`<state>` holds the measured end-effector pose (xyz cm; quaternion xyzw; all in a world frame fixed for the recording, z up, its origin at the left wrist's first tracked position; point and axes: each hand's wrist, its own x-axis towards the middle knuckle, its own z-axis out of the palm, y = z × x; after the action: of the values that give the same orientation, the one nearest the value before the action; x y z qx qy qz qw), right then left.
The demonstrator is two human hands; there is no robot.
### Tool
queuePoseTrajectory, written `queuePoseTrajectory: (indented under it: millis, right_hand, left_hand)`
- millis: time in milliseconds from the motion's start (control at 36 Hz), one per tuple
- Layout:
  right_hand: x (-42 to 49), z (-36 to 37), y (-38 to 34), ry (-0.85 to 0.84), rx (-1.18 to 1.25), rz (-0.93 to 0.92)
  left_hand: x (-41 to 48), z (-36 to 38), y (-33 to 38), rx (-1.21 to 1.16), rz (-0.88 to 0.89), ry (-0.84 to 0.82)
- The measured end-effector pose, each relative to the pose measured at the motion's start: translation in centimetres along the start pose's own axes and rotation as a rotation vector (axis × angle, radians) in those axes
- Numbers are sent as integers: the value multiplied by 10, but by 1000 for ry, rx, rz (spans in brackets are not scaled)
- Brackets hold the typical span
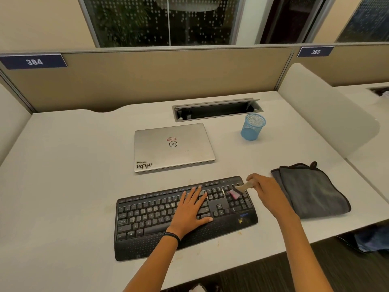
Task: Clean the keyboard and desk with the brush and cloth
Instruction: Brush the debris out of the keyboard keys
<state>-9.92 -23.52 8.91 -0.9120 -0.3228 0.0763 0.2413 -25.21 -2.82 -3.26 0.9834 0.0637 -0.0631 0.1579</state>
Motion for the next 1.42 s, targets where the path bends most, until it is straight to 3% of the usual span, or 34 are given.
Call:
queuePoseTrajectory:
  millis: [222, 417, 667, 833, 1083, 1417]
  right_hand:
    - [-4, -5, 10, 178, 18, 80]
    - [-5, 2, 5, 45, 28, 1]
    - [-7, -13, 6, 213, 43, 170]
    - [-4, -9, 1, 67, -78, 239]
    - [8, -8, -12, 241, 122, 191]
    - [-12, -11, 2, 47, -30, 208]
  left_hand:
    - [-1, -3, 1, -24, 9, 13]
    - [-1, -2, 1, -6, 2, 6]
    - [-1, -2, 1, -28, 9, 11]
    - [0, -1, 1, 9, 3, 4]
    - [0, -2, 2, 10, -1, -6]
    - [-1, -1, 1, 9, -1, 4]
